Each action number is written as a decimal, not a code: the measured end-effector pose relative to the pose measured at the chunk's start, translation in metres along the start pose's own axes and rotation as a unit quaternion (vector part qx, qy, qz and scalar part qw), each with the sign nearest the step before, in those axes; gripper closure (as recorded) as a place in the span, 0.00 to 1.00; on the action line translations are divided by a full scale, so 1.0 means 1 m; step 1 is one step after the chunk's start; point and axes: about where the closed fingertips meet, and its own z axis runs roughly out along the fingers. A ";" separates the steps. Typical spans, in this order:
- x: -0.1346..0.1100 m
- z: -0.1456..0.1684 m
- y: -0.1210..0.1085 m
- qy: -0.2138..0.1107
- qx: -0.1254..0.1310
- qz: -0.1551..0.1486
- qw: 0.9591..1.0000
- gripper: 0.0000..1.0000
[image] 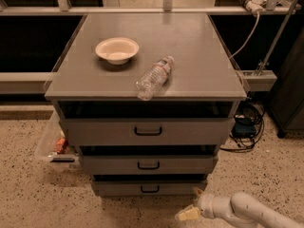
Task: Open bottom drawer
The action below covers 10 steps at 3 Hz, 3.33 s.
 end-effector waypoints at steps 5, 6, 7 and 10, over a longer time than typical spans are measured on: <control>-0.028 0.068 -0.081 -0.115 0.028 0.014 0.993 0.00; -0.028 0.083 -0.091 -0.113 0.023 0.018 0.993 0.00; -0.030 0.089 -0.096 -0.110 0.020 0.019 0.994 0.00; -0.033 0.093 -0.093 -0.101 0.010 0.028 0.994 0.00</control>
Offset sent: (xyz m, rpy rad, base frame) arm 0.0834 -0.0016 -0.0090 0.0875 -0.1881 -0.1122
